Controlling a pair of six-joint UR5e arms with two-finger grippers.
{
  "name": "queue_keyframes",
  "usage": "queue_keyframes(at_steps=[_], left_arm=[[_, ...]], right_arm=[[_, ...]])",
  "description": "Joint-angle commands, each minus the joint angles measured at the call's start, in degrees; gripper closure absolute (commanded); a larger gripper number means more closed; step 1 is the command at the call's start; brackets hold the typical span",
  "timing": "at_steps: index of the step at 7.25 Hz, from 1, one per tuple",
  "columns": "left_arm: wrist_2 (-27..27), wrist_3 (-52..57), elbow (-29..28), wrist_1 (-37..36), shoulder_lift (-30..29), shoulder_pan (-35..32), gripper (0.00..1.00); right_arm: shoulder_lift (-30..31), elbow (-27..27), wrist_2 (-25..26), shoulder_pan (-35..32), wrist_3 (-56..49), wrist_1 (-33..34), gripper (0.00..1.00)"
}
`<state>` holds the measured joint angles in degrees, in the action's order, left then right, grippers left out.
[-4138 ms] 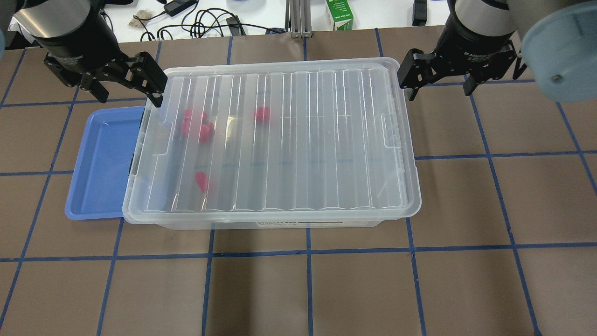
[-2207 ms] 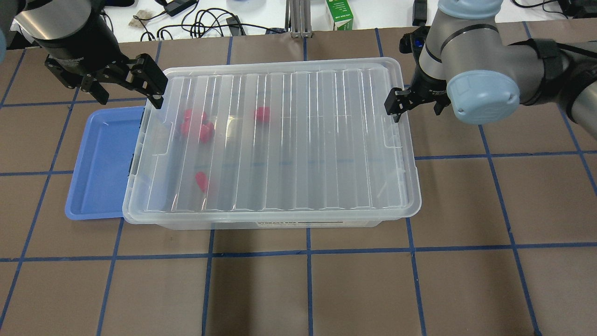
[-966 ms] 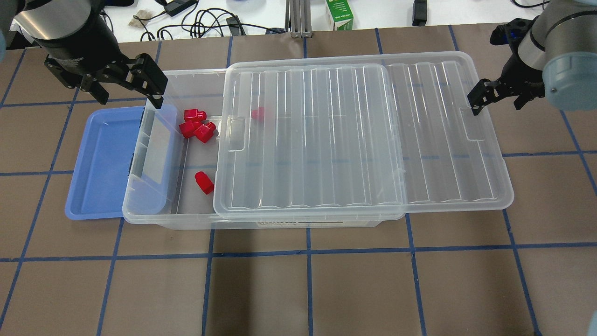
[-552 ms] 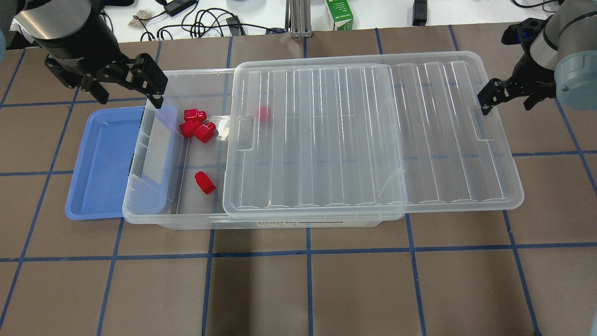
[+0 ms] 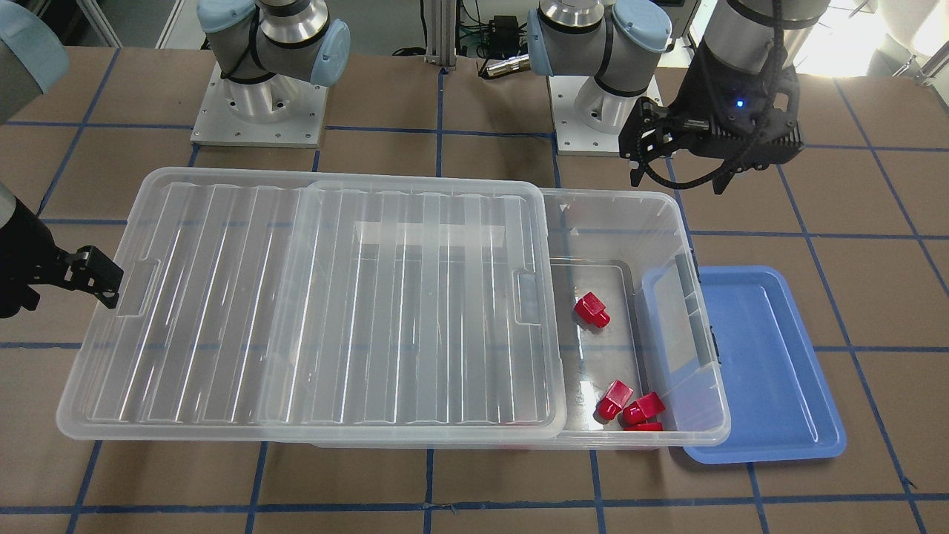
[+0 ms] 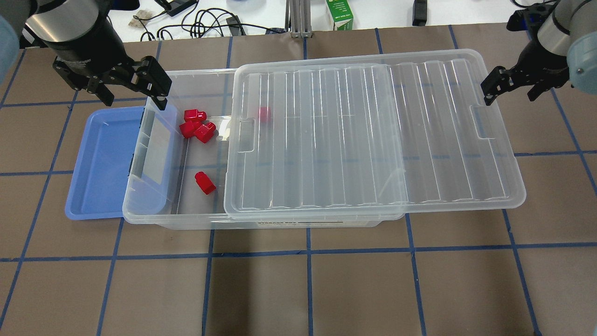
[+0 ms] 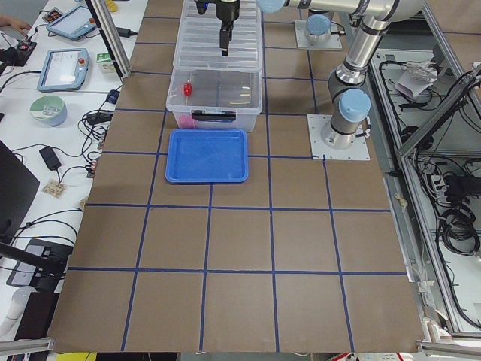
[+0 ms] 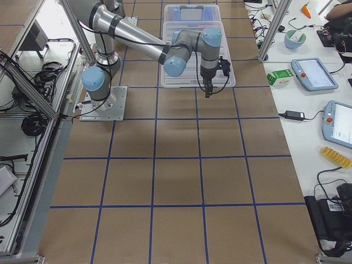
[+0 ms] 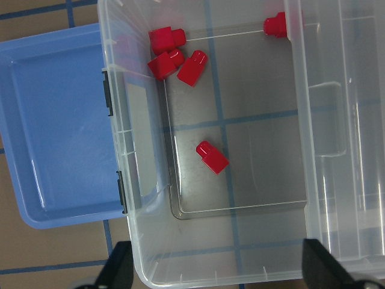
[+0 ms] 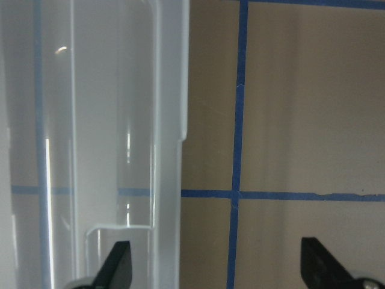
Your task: Place red block in blue tray from box
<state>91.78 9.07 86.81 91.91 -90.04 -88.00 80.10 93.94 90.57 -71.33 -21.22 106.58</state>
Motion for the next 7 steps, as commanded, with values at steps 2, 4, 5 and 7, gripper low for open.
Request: queue_keyframes(at_steps=[2, 4, 5, 7], left_arm=[[-1.3, 0.9, 9.5, -11.8, -4.4, -0.1, 0.0], [-1.2, 0.9, 18.1, -21.7, -5.5, -0.2, 0.0], [-1.3, -1.5, 18.6, -21.9, -5.8, 0.0, 0.0], [-2.9, -14.7, 19.1, -21.9, -7.2, 0.1, 0.0]], right_arm=[[10.6, -4.6, -0.4, -1.4, 4.2, -15.7, 0.0], [12.3, -4.8, 0.0, -11.7, 17.4, -15.4, 0.0], [11.6, -4.8, -0.3, -17.6, 24.6, -14.2, 0.0], [9.2, -5.0, 0.7, -21.6, 29.4, -10.9, 0.0]])
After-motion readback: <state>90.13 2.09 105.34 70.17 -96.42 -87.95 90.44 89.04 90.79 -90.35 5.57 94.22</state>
